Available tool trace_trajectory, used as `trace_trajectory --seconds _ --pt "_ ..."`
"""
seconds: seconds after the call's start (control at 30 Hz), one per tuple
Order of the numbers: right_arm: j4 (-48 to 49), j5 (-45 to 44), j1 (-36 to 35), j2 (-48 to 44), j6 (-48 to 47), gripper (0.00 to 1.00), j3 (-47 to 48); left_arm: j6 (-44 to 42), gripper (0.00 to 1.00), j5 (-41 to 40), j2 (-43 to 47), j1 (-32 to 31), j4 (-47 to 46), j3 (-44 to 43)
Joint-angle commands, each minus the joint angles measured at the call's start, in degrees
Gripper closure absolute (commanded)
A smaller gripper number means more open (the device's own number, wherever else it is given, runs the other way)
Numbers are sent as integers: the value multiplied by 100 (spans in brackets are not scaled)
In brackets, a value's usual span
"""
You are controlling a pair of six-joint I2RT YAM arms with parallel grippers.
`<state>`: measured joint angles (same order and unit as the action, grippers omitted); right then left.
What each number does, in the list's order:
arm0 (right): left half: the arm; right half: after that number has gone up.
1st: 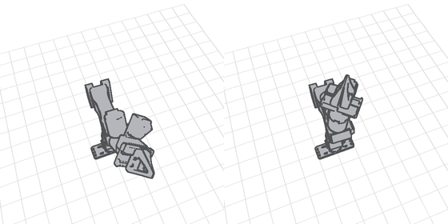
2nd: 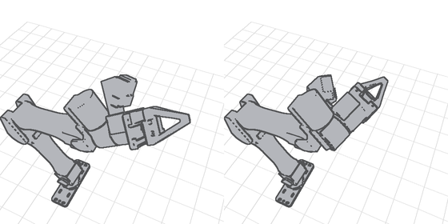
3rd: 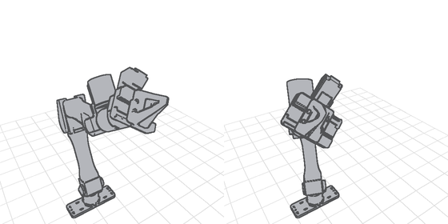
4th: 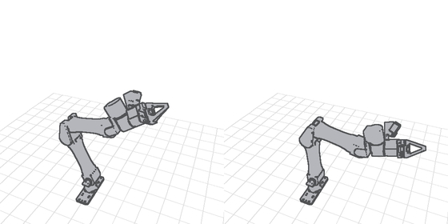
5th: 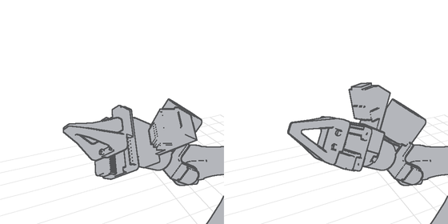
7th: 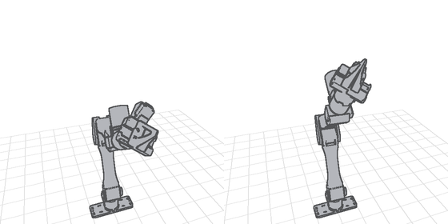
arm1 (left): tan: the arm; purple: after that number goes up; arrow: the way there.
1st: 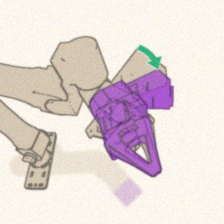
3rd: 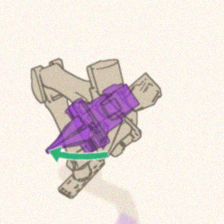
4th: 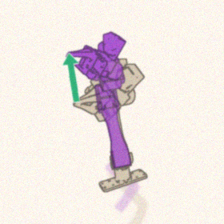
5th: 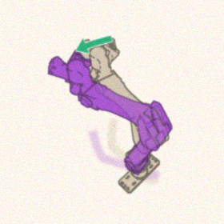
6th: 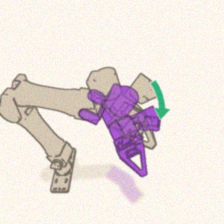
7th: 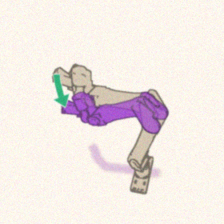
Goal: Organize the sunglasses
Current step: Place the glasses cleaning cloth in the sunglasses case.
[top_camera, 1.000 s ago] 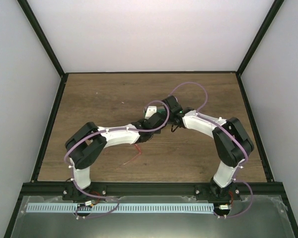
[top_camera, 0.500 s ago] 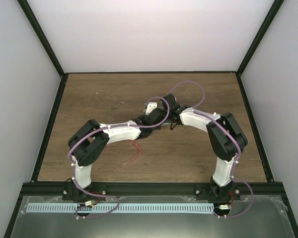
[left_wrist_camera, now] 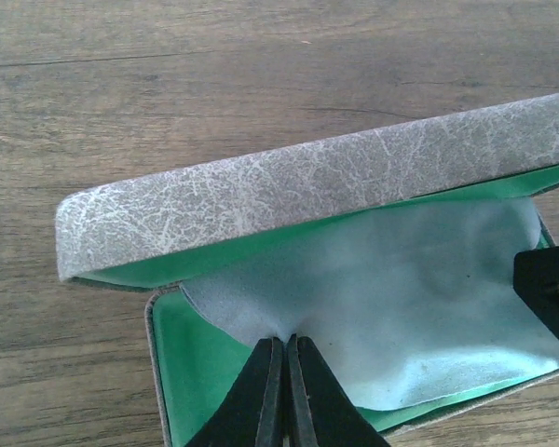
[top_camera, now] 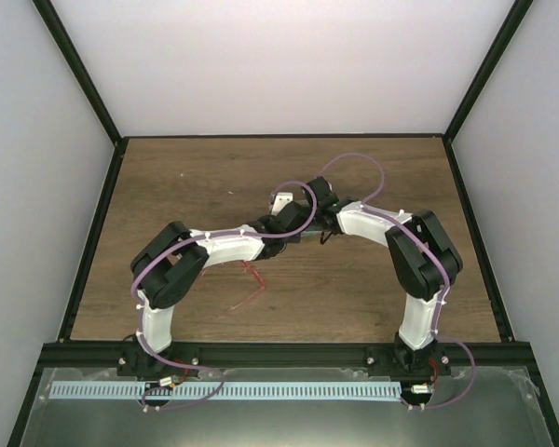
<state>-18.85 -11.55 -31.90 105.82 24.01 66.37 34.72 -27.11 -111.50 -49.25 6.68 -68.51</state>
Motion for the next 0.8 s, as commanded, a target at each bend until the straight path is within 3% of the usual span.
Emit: trace_trajectory --seconds 0.0,0.53,0.77 --pt "61 19 52 154 -44 99 214 -27 96 20 -104 27 -44 18" --pt "66 -116 52 286 -35 99 273 -61 93 -184 -329 23 96 -36" --pt "55 -233 57 180 7 89 241 -71 83 -312 -273 30 184 -14"
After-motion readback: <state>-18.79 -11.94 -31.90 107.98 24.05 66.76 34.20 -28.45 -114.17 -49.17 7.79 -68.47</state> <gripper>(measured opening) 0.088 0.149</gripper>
